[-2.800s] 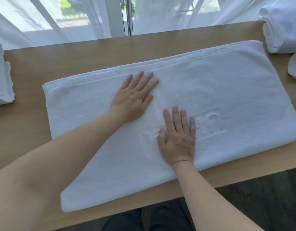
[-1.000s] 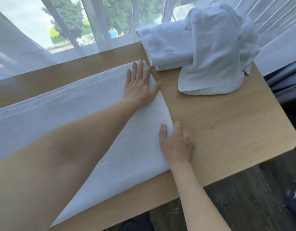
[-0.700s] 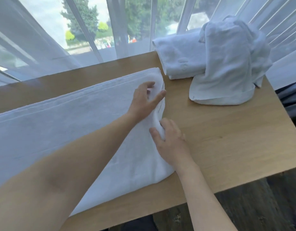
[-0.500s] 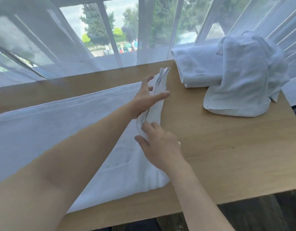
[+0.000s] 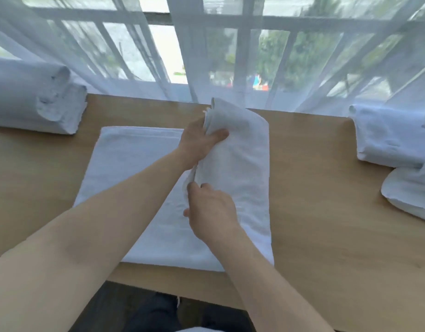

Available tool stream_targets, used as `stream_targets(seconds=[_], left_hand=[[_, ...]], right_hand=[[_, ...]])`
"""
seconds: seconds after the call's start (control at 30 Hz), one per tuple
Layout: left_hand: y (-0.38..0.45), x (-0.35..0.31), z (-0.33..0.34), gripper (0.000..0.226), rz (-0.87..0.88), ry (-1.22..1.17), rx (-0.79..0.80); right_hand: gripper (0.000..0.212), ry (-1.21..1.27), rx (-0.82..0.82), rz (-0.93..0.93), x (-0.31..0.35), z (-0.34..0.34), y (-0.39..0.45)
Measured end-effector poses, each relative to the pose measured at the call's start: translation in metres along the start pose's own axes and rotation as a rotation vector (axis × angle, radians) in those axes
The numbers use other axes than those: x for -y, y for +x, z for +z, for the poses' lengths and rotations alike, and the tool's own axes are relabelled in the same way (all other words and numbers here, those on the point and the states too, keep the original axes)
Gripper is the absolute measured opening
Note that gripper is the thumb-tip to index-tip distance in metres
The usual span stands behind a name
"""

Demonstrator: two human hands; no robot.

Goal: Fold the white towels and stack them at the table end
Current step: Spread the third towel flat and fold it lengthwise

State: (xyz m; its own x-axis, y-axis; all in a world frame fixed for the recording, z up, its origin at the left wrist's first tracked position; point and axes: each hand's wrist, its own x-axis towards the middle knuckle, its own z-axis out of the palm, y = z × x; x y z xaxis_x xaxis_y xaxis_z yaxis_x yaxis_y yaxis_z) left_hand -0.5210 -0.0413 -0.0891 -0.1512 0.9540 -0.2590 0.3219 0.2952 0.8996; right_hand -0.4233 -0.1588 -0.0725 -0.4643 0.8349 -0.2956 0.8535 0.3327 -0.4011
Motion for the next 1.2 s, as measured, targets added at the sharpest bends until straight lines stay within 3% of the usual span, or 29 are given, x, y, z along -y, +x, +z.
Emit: stream_targets(seconds=[0.13, 0.27, 0.53, 0.73, 0.93, 1.03, 1.2], left_hand=[[-0.007, 0.031, -0.071, 0.027, 0.008, -0.076, -0.028], [-0.006, 0.067, -0.144, 0.009, -0.038, -0.196, -0.051], [0.009, 0.131, -0.256, 0.008, -0.064, -0.252, 0.015], [0.018, 0.166, -0.31, 0.015, -0.06, -0.321, 0.069], [0.045, 0.194, -0.32, 0.008, -0.094, -0.317, 0.056], [0.057, 0.206, -0.311, 0.017, -0.169, -0.29, 0.058], [0.061, 0.217, -0.304, 0.017, -0.271, -0.412, 0.075]], right_hand=[[0.025, 0.088, 0.16, -0.031, 0.054, 0.0, 0.021], [0.043, 0.303, 0.287, 0.035, 0.1, 0.003, 0.043], [0.054, 0.688, 0.434, 0.23, 0.167, 0.052, 0.081], [0.065, 0.691, 0.519, 0.27, 0.208, 0.081, 0.109], [0.054, 0.586, 0.27, 0.349, 0.248, 0.129, 0.128], [0.044, 0.45, 0.159, 0.366, 0.267, 0.158, 0.131], [0.038, 0.387, 0.042, 0.321, 0.275, 0.179, 0.124]])
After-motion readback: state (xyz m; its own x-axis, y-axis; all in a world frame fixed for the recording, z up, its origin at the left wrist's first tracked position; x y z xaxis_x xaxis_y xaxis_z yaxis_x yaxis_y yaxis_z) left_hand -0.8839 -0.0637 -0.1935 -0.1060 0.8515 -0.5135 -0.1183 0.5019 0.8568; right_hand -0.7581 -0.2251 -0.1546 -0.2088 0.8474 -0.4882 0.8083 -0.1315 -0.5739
